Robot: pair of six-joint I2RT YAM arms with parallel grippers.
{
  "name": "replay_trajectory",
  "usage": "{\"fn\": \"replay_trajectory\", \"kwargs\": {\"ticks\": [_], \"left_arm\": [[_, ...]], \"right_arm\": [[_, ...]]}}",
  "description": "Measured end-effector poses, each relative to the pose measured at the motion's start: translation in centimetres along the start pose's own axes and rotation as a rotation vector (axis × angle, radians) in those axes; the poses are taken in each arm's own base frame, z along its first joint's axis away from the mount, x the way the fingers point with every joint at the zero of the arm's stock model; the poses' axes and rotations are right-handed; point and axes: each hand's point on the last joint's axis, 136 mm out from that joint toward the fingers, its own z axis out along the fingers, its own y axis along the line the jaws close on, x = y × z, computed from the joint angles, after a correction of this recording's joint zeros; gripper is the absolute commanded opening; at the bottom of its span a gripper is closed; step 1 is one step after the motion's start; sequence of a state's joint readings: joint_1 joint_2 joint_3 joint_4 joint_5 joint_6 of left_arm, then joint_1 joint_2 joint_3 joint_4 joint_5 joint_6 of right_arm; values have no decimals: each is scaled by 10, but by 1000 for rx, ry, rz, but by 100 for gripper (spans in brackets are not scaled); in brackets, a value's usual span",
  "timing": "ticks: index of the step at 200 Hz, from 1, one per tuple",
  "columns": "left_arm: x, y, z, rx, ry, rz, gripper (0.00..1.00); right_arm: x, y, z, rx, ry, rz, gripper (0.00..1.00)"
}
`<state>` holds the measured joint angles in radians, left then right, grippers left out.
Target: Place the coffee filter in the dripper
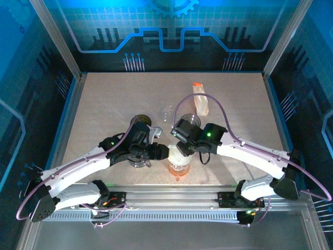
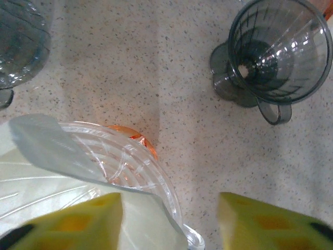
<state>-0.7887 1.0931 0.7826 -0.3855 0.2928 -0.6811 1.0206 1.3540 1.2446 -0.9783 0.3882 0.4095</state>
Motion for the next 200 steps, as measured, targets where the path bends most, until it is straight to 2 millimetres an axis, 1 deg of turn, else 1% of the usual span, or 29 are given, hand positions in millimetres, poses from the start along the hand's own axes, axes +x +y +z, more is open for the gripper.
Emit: {"fn": "replay_trajectory", "kwargs": {"ticks": [26,40,58,92,137,167,200], "left_arm": [[0,0,0,0,0,0,48],[0,0,0,0,0,0,48],[0,0,0,0,-1,0,48],[0,0,0,0,-1,0,48],[0,0,0,1,-1,0,48],[0,0,0,1,-1,0,48],[0,0,0,1,-1,-1,48]], "right_arm": [[-2,-1,-8,-41,-15,20,68],[-2,-1,-8,-63,-7,30,71],[0,4,-6,-93,11,29,72],[5,12,9,-129,65,32,72],[20,10,31,-143,135,59,71],[24,8,41,-150,155,77,70],[26,12,53,-153,180,76,69]]}}
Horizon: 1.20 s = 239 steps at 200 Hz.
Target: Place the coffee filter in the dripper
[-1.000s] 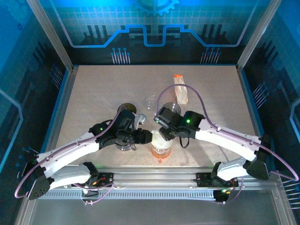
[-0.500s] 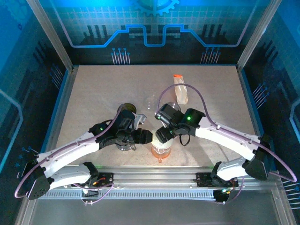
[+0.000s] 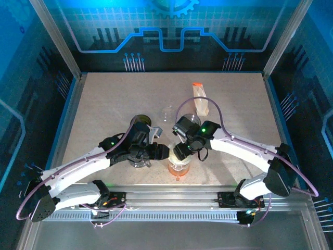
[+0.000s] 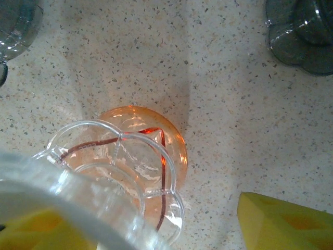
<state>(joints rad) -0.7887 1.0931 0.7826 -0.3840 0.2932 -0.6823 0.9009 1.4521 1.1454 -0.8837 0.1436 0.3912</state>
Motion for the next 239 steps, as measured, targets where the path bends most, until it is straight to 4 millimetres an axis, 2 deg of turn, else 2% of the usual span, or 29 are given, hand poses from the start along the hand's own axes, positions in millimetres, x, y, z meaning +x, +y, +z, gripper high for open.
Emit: {"fn": "replay_trajectory", "kwargs": {"ticks": [32,94,111,147,182,239], "left_arm": [[0,0,0,0,-1,-10,50],[-5,-11,-8,41,-36,-23,68],[-7,-14,-11,54,-48,-18,67],[-6,-9,-4,34,-34,-27,51],[-4,-4,1,15,-15,-39,48],[-4,-4,1,15,-15,-40,53]], "right_arm": [[0,2,6,-10,9,1,68],[1,3,10,-19,7,1,68],[1,3,10,-19,6,1,68],[1,2,8,-12,-3,2,69],[-3,-2,-5,0,-48,10,71],[-7,-20,-45,59,-177,50,72]]}}
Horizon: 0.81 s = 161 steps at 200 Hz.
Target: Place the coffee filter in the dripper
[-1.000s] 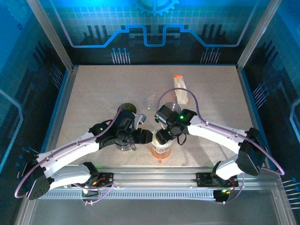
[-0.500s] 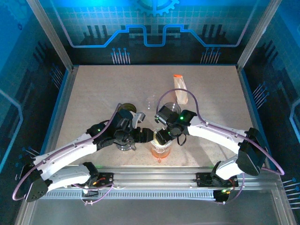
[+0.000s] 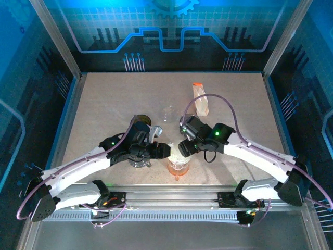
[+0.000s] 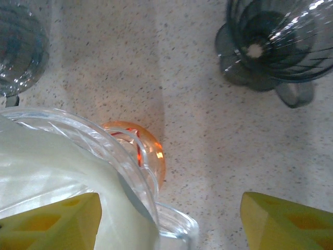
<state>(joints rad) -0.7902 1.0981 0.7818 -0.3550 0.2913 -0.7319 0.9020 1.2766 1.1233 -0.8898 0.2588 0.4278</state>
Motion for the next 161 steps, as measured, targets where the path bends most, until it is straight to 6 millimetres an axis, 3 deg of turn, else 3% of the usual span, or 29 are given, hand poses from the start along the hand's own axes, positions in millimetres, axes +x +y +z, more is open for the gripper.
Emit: {"fn": "replay_trajectory", "kwargs": {"ticks": [54,161], "left_arm": [[0,0,0,0,-1,-2,60],[1,3,-2,-9,-7,-3,57]], "right_arm": [[-2,4,-17,-49,-45,6,74],[23,17,-10,-91,6,-18,73]]}}
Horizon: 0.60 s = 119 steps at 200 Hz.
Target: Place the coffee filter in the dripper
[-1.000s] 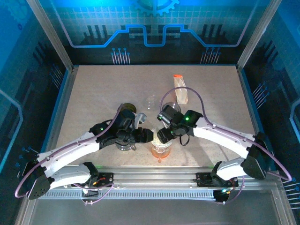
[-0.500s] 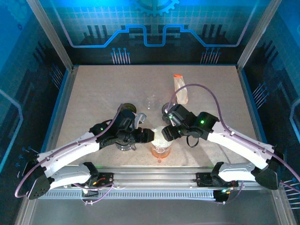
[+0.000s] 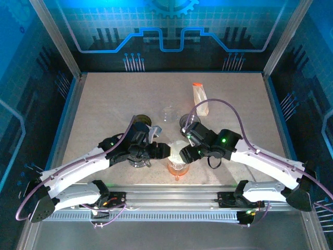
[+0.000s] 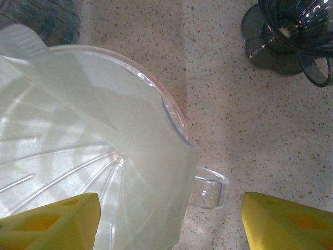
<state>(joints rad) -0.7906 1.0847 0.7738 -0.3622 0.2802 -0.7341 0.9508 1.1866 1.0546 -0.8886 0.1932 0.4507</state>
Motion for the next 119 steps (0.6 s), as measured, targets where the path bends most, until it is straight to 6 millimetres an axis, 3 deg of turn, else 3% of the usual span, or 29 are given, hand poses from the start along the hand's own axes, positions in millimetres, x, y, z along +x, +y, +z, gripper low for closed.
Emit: {"fn": "replay_trajectory", "kwargs": {"ticks": [56,119], "left_arm": [[1,2,1,-4,3,-2,59],[0,3,1,-8,-2,-2,63]], "right_arm": [[-4,-3,-5,17,-24,4,74],[-25,-18,-56,41,-219,58,75]]}}
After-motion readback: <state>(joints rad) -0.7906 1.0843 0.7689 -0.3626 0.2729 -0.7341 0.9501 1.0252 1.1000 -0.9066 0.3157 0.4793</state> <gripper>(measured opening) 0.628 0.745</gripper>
